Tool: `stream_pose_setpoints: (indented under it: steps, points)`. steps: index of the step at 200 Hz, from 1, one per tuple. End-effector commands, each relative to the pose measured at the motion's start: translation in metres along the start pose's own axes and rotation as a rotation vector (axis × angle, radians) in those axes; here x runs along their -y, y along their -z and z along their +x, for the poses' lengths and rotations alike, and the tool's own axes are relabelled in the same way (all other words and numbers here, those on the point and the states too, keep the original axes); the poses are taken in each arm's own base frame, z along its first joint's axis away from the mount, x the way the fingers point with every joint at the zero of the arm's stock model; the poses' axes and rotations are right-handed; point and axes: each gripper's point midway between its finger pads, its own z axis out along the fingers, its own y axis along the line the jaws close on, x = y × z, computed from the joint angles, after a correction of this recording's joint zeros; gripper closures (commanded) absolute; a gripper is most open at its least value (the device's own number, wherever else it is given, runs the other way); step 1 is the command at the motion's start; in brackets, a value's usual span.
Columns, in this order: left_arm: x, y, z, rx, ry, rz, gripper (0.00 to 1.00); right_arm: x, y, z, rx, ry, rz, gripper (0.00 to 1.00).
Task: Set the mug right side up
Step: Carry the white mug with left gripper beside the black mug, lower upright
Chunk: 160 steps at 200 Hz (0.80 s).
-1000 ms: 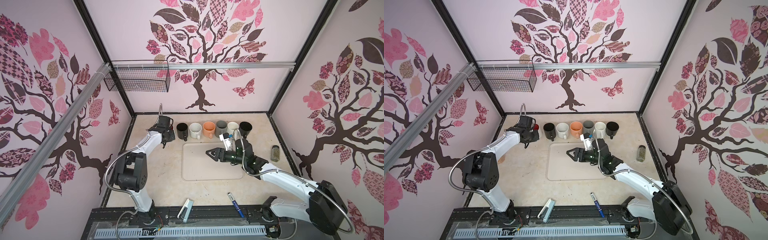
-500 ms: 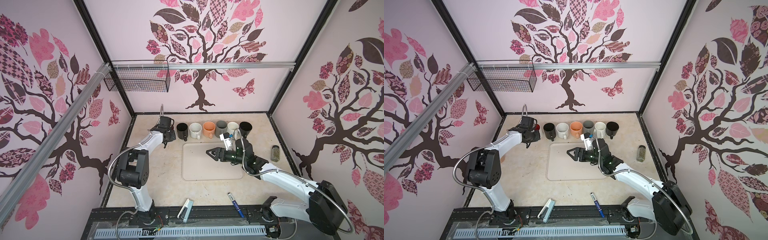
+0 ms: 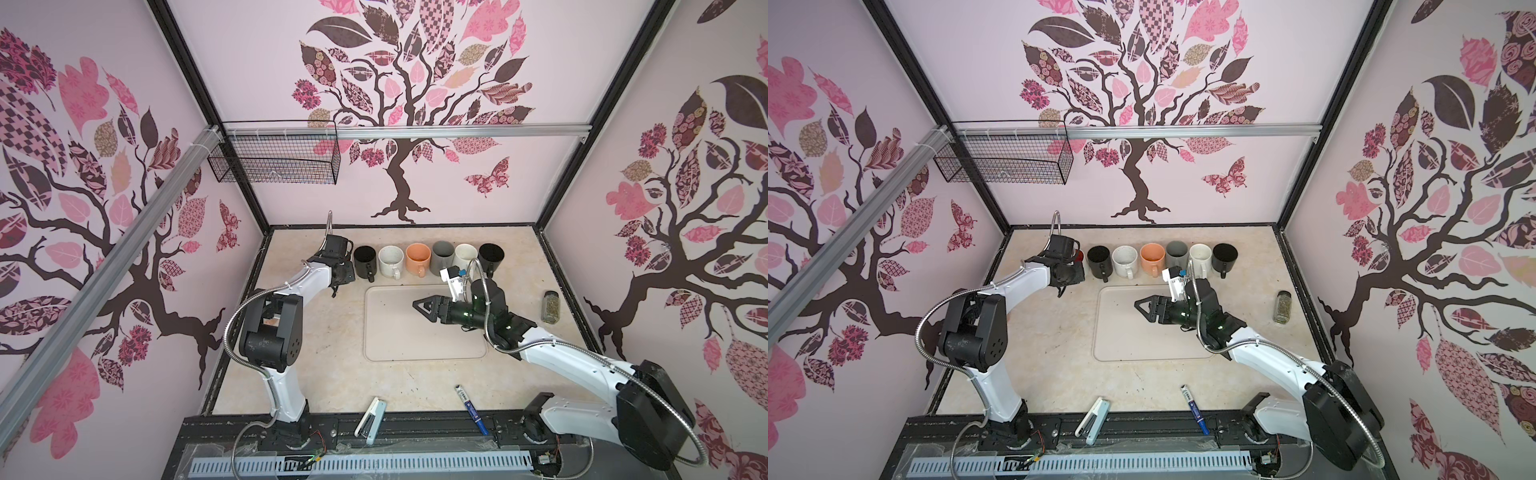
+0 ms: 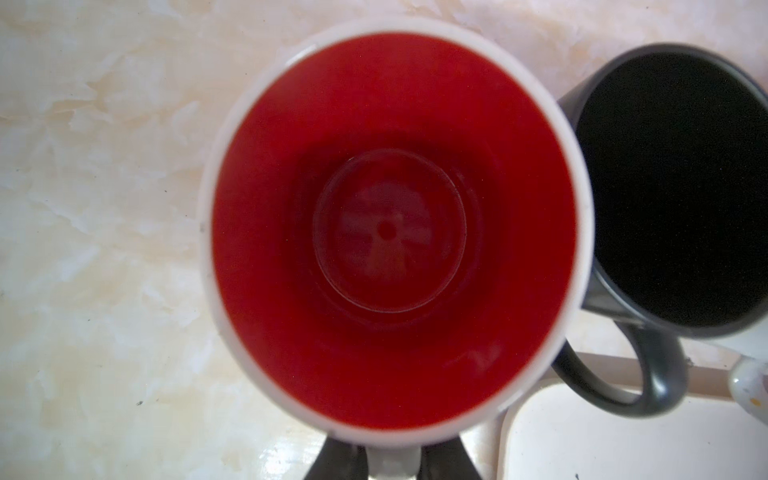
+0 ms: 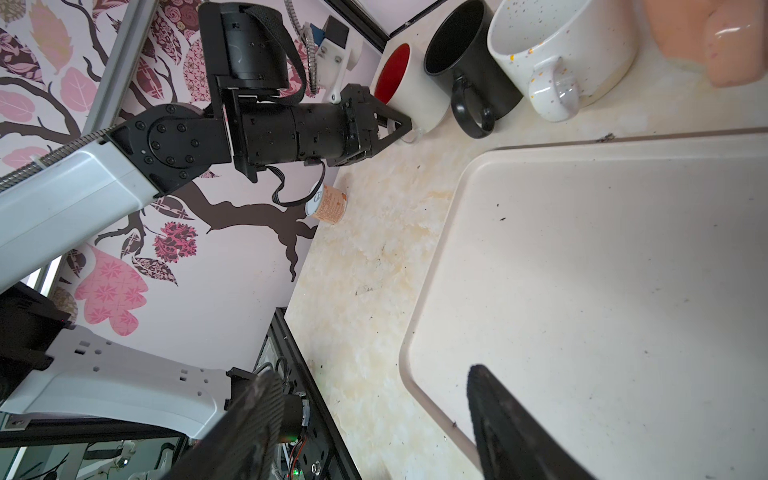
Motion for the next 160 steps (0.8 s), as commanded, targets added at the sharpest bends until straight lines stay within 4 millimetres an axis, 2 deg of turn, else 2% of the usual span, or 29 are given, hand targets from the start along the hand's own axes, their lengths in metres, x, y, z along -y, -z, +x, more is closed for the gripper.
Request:
stream_pose_setpoints:
  steps: [1,58,160]
  points:
    - [0.012,0.007,-0.029,0.103,0.003,0.017,1.00,0.001,-0.002,-0.006,0.025,0.003,-0.001,0.27]
    - [0.002,0.002,-0.021,0.084,-0.010,-0.047,1.00,0.006,-0.003,-0.003,0.021,-0.006,0.003,0.27]
    - [0.002,-0.006,-0.011,0.055,-0.008,-0.047,1.00,0.009,-0.003,-0.001,0.024,-0.015,0.009,0.27]
